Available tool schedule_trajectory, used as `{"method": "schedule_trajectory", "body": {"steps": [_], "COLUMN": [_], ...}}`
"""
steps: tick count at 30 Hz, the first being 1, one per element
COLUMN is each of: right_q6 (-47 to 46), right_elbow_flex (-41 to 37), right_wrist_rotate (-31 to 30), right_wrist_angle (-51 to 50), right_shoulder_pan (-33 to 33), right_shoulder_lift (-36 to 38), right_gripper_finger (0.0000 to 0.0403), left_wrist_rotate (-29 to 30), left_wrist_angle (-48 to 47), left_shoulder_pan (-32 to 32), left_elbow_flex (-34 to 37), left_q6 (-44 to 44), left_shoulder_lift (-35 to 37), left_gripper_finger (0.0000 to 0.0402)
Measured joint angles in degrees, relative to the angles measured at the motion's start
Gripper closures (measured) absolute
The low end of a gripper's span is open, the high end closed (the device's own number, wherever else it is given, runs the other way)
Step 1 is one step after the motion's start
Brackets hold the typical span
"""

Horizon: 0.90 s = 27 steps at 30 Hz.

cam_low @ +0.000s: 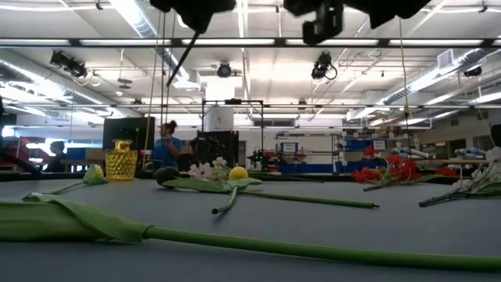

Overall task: Sort flowers into vase by color
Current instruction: Put the bottom red flowers into the yellow vase

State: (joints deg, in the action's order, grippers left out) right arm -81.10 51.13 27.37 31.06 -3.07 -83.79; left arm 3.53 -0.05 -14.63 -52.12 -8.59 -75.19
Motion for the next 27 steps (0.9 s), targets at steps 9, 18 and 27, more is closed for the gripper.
{"method": "schedule_trajectory", "body": {"steps": [9, 18, 27], "right_q6": [38.4, 51.9, 54.7], "right_elbow_flex": [0.0, 0.1, 0.0], "right_wrist_rotate": [-12.3, -26.1, -26.8], "right_wrist_angle": [-1.3, -21.2, -8.6], "right_shoulder_pan": [0.0, 0.1, -1.5], "right_shoulder_lift": [7.8, 11.5, 3.2], "right_gripper_finger": [0.026, 0.026, 0.0249], "left_wrist_rotate": [-3.3, -4.4, -0.7], "left_wrist_angle": [2.6, 37.1, 51.8], "left_shoulder_pan": [3.7, 5.8, 6.2], "left_elbow_flex": [0.0, 17.5, 25.5], "left_q6": [2.6, 14.1, 19.3], "left_shoulder_lift": [2.7, 4.1, 4.4], "left_gripper_finger": [0.0391, 0.0393, 0.0394]}}
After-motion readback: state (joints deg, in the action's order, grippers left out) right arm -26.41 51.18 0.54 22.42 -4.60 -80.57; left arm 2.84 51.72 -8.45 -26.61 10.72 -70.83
